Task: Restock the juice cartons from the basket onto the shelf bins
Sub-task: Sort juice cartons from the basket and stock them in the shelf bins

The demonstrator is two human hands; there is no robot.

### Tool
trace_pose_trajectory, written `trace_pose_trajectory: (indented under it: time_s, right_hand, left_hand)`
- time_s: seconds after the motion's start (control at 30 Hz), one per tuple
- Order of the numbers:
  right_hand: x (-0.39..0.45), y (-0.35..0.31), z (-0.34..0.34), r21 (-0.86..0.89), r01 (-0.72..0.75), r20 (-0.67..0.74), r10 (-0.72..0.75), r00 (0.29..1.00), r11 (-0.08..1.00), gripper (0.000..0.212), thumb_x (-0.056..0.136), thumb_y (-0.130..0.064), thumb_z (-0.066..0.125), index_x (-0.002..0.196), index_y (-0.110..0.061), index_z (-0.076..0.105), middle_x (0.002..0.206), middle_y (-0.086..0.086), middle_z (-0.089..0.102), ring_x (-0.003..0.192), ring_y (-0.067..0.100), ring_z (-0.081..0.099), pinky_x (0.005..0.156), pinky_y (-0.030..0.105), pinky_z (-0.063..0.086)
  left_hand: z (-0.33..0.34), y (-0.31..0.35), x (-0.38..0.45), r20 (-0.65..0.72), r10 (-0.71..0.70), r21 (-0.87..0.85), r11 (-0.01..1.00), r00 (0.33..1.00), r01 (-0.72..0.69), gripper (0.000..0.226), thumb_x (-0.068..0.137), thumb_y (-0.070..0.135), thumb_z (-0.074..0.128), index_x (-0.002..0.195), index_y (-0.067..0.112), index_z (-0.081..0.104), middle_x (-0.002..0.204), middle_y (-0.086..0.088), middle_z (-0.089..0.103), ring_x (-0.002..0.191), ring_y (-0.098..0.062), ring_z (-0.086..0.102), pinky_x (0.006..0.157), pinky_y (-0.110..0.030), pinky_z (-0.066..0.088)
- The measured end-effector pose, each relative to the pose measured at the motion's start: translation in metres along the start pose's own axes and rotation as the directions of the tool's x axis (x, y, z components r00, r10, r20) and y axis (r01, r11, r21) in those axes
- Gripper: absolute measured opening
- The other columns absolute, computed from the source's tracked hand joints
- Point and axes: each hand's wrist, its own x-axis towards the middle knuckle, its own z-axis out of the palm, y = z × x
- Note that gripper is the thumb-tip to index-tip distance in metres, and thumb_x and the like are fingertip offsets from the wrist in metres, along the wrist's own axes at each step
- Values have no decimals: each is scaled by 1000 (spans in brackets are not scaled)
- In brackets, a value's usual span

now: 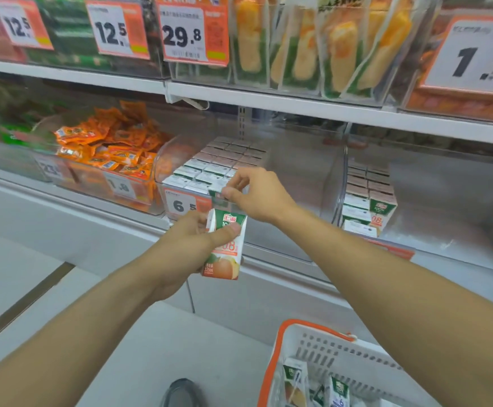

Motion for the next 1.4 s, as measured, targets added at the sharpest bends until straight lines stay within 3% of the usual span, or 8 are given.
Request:
trace_pose_trajectory:
  time_s: [0.2, 0.33, 0.57, 0.77, 0.9, 1.03, 1.2, 1.4]
  right_hand:
    - [-16, 5, -26, -111, 118, 157, -100, 982, 987, 27, 99, -23, 54, 121, -15, 68, 120, 10, 58, 102, 22, 60, 98, 33, 45]
    - [-61, 11, -62, 206, 68, 34, -76, 997, 976, 23, 94, -7, 56, 103, -24, 69, 106, 4, 59, 89, 21, 66, 80, 36, 56]
    - [-157, 45, -124, 473, -193, 283, 59, 957, 860, 31, 90, -2, 67, 116, -17, 60, 111, 9, 66, 85, 25, 68, 72, 39, 59]
    - [-203, 84, -170, 668, -248, 131, 218, 967, 702, 34, 80, -12, 73, 109, 3, 64, 101, 17, 70, 73, 30, 70, 69, 36, 61]
    - [-197, 97, -196, 706, -112, -94, 249, 964, 700, 32, 83, 1, 70, 112, 9, 57, 109, 24, 66, 83, 36, 72, 76, 44, 62]
    - [-175, 118, -200, 432, -113, -364, 288, 886, 895, 30, 81, -13, 80, 105, -11, 61, 103, 3, 70, 75, 23, 75, 70, 31, 58]
    - [-142, 141, -176, -37, -335, -304, 309, 901, 942, 35, 78, -21, 83, 107, -19, 63, 106, -4, 67, 73, 9, 58, 67, 22, 39]
    - [-94, 154, -155, -151, -452, -240, 411, 880, 879, 48, 77, -28, 83, 119, -19, 63, 123, 9, 61, 105, 26, 62, 87, 31, 51]
  left_hand:
    - [1, -1, -2, 71, -48, -74, 996, 996, 54, 33, 87, 5, 66, 119, 0, 60, 115, -29, 67, 102, -47, 67, 85, -55, 56]
    - [18, 3, -5, 122, -10, -45, 999, 992, 15, 37, 78, -2, 70, 114, 1, 59, 113, -30, 66, 102, -48, 65, 83, -55, 56]
    - [89, 23, -10, 337, 77, 104, 987, 938, -118, 55, 69, 18, 79, 119, 16, 54, 101, -21, 73, 83, -40, 71, 77, -46, 56]
    - [168, 30, -11, 477, 163, 151, 953, 864, -264, 41, 85, 9, 75, 118, 19, 54, 88, -12, 74, 69, -28, 67, 66, -38, 57]
    - [178, 30, 6, 381, 419, 282, 796, 824, -536, 67, 69, 52, 79, 126, 31, 52, 117, 8, 67, 107, -9, 65, 91, -29, 54]
    - [166, 26, 24, 187, 575, 572, 596, 797, -564, 92, 70, 47, 82, 146, 25, 34, 145, 8, 41, 128, 0, 39, 101, -2, 25]
    - [175, -3, 43, 203, 504, 711, 513, 840, -480, 118, 68, 45, 85, 155, 18, 11, 158, -3, 24, 140, -26, 34, 113, -36, 32]
    - [178, -8, 48, 131, 603, 707, 499, 787, -501, 108, 70, 40, 86, 153, 22, 19, 150, 1, 35, 131, -23, 45, 102, -35, 41]
